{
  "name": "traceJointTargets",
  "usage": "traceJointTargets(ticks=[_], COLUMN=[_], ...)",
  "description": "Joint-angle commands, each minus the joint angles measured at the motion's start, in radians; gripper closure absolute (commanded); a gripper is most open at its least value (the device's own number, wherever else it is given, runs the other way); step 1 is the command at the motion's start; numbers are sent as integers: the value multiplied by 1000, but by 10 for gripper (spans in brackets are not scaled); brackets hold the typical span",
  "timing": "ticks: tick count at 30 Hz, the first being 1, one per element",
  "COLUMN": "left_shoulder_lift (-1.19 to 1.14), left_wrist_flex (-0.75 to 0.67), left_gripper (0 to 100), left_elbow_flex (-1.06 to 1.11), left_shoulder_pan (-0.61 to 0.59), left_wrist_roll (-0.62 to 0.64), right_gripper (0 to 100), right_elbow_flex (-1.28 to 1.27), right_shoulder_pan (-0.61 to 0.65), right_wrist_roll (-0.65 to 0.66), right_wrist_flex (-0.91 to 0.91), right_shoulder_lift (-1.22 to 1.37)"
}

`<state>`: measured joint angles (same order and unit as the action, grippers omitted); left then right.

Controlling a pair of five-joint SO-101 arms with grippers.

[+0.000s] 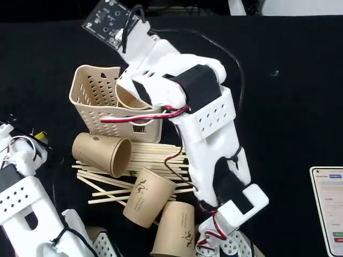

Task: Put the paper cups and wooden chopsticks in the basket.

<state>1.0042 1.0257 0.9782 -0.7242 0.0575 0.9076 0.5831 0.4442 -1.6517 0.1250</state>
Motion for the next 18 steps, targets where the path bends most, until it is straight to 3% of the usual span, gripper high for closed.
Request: traceJointTargets(ticks=[1,7,12,18], left_shoulder_lift=[15,15,15,15], left_wrist_flex=[-20,-20,-20,-20], left_gripper=[722,722,722,722], left_elbow_flex=[-15,-15,-12,-15], left_shoulder_pan=[-7,-2,-2,-7], left_wrist_roll=[12,12,12,14], right_gripper=[805,805,805,802], right_elbow_flex=[70,-114,-547,-1181], right_shoulder_pan=[-17,84,239,285], right_wrist_roll=[-12,-141,-186,2], right_wrist_flex=[-71,-115,-89,157], right_shoulder_lift=[-21,-191,-469,-792])
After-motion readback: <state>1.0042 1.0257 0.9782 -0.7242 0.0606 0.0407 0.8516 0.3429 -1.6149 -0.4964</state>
